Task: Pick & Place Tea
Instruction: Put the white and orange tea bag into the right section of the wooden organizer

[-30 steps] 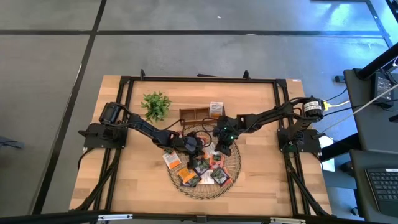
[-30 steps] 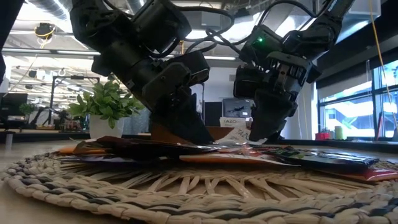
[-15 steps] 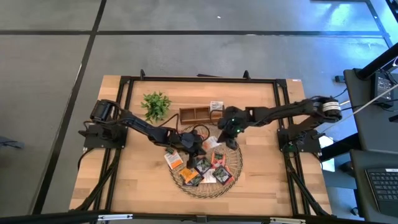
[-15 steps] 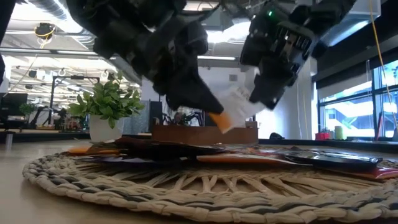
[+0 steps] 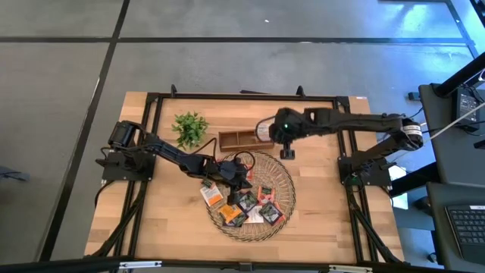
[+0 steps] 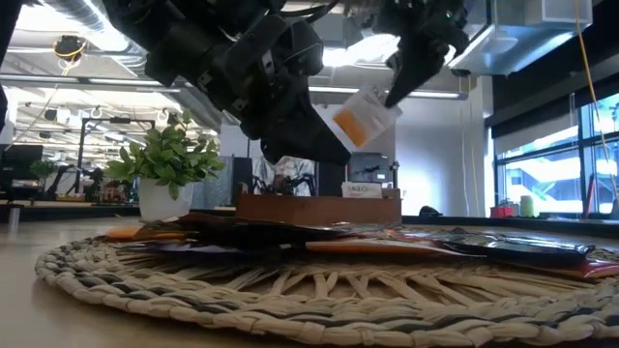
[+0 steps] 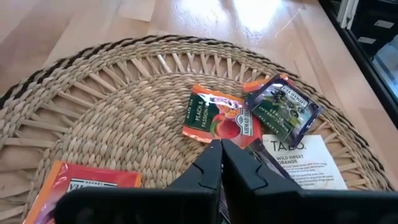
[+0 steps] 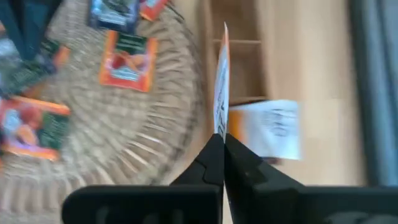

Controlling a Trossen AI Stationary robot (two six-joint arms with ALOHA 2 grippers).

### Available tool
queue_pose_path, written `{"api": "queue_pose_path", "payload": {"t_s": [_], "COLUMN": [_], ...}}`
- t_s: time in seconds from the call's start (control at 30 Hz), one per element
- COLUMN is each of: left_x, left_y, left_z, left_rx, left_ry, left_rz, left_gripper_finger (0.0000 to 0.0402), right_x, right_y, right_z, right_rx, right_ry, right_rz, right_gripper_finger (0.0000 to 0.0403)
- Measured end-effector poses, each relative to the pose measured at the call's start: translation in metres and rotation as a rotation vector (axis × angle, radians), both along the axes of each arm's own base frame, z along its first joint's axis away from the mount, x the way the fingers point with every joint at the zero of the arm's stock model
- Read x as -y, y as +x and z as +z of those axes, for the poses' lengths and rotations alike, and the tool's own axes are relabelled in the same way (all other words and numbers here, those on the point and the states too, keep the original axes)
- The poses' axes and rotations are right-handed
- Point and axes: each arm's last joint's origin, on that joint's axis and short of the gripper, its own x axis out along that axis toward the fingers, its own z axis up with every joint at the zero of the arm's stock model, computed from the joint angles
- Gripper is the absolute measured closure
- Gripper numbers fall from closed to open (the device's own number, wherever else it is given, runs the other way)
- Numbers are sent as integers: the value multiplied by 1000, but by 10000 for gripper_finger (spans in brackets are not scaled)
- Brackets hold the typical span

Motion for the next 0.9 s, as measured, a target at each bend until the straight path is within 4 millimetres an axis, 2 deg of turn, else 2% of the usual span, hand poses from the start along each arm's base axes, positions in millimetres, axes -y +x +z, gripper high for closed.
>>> {"api": "queue_pose_path", "payload": {"t_s": [0.1,0.2,0.53,0.73,0.9], "left_x": [0,0,0,0,0], "left_y": [0,0,0,-1,-2], "left_z": [0,0,0,-2,-2], "left_rx": [-2,-2,-7,-28,-33], "left_ry": [1,1,2,6,7], "left_rz": [0,0,0,0,0], "left_gripper_finger": [398,398,398,398,398], "right_x": [12,24,62,71,74], "right_y": [2,8,33,43,47], "right_z": [12,11,-37,-63,-72], "right_rx": [-30,-76,-323,-404,-418], "right_ry": [-32,-35,11,23,20], "right_rz": [-4,-19,-57,-32,-32], "right_gripper_finger": [398,398,397,397,397]}}
